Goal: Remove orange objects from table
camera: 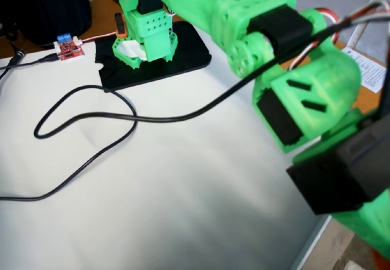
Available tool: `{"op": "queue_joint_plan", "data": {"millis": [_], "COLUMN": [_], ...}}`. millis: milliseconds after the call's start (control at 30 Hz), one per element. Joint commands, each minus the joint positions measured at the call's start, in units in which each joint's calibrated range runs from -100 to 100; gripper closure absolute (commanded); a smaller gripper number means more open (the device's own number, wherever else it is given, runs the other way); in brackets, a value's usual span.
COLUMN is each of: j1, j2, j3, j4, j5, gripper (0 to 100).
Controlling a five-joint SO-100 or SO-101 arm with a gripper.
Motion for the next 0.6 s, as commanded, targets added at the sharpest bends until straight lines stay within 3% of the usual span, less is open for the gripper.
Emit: {"op": "queue_joint_plan", "data": {"millis": [0,567], "j1": [-0.8,0.2], "j2": [-1.0,-1.5], "j3": [-3.6,-2.1], "j4": [-1.3,2.1], "j5": [0.1,-0.3], "gripper": [100,100]}}
